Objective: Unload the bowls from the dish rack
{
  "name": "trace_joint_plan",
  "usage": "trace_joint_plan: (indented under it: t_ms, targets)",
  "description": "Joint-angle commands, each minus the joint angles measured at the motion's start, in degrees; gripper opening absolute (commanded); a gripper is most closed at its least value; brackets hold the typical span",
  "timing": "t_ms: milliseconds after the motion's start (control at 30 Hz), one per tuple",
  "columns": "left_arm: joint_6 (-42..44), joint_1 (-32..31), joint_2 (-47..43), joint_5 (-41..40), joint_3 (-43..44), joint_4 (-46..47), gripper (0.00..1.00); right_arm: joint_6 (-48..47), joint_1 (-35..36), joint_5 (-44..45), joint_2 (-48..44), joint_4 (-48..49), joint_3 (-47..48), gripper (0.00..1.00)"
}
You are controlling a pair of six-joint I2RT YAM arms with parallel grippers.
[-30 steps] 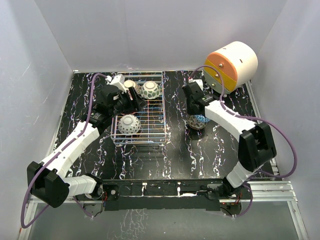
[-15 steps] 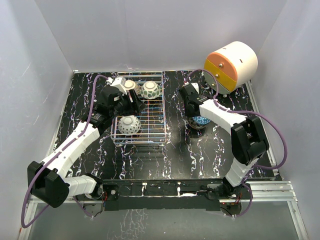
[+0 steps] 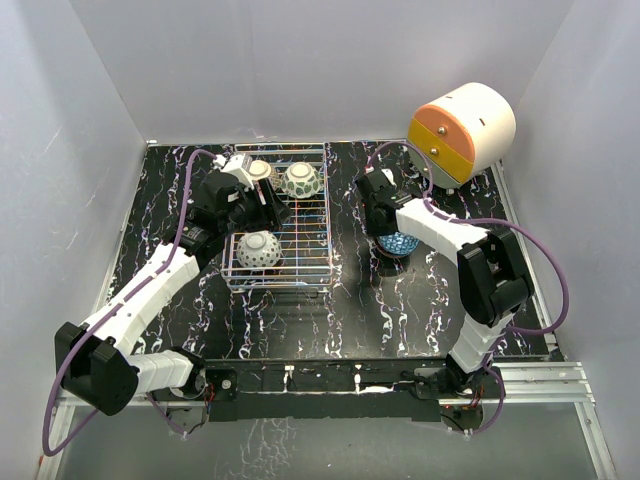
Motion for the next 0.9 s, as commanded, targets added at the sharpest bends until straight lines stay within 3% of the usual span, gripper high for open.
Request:
trace_joint_plan:
  t_ms: [0, 167, 400, 867]
  targets:
    - [0.47, 0.31, -0.15, 1.75, -0.18, 0.85, 0.57, 0.17, 0.05, -0.82, -1.18, 3.31, 1.19, 0.23]
    - [0.59, 0.40, 0.08, 1.68, -0.13, 0.83, 0.57, 0.73, 0.05, -2.44, -3.61, 3.64, 0.83, 0.35]
    - [0.53, 0.40, 0.48, 1.94, -0.23, 1.21, 0.57, 1.34, 0.05, -1.59, -8.97, 4.10, 0.80, 0.37]
    - [0.25, 0.49, -0.24, 2.10, -1.41, 1.62, 0.57, 2.53, 0.05, -2.00, -19.40, 8.21, -12.29, 0.22]
